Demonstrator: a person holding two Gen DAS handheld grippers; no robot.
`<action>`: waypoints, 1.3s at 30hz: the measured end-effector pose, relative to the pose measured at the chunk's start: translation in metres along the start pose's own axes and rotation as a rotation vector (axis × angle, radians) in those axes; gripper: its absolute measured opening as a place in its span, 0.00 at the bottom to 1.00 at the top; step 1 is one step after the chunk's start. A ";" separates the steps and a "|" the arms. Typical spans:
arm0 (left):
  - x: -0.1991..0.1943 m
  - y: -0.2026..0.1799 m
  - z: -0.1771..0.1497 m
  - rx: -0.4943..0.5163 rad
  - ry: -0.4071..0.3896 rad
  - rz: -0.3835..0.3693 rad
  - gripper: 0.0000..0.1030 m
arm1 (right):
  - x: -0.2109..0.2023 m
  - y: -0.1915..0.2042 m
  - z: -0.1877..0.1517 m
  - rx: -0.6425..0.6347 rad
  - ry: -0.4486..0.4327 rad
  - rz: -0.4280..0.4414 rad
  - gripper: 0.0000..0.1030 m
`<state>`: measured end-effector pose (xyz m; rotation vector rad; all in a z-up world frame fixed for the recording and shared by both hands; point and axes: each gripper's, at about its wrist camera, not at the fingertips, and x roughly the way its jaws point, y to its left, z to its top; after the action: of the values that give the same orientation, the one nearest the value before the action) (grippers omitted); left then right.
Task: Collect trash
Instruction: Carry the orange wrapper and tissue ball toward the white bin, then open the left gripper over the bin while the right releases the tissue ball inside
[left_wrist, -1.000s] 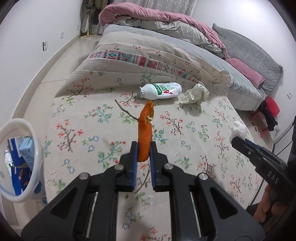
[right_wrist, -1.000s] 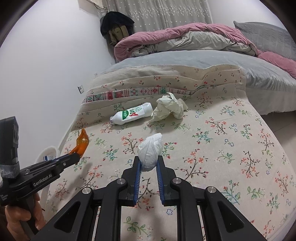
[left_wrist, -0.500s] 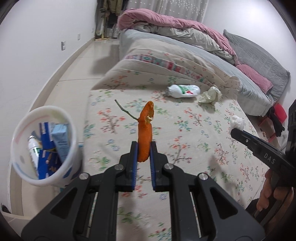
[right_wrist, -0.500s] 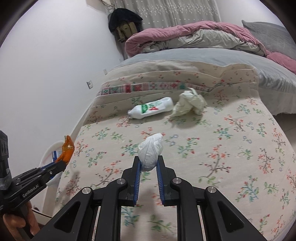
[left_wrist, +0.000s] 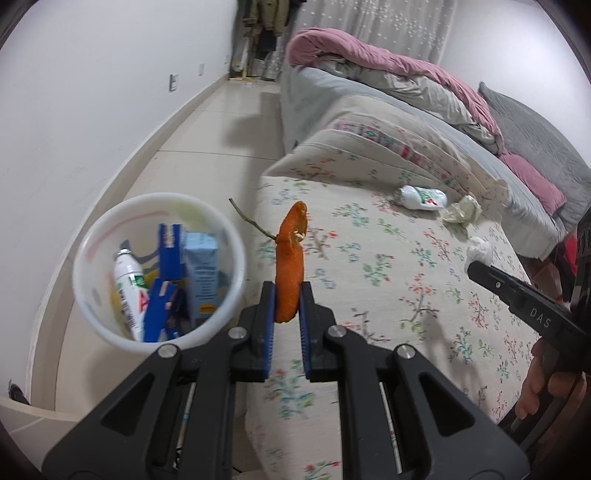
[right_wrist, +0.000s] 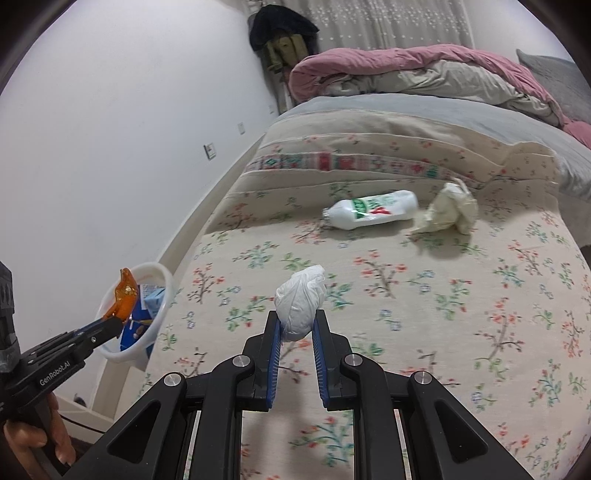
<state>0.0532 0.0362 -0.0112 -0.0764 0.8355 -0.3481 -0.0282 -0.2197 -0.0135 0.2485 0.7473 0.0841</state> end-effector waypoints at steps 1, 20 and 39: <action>-0.001 0.004 0.000 -0.007 -0.001 0.007 0.13 | 0.002 0.004 0.000 -0.005 0.002 0.004 0.17; 0.006 0.107 0.002 -0.195 -0.044 0.115 0.13 | 0.039 0.081 -0.009 -0.109 0.068 0.086 0.17; 0.003 0.145 -0.008 -0.337 0.063 0.265 0.81 | 0.079 0.140 -0.013 -0.183 0.133 0.193 0.17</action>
<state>0.0891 0.1720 -0.0479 -0.2667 0.9480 0.0428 0.0224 -0.0687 -0.0395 0.1406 0.8412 0.3528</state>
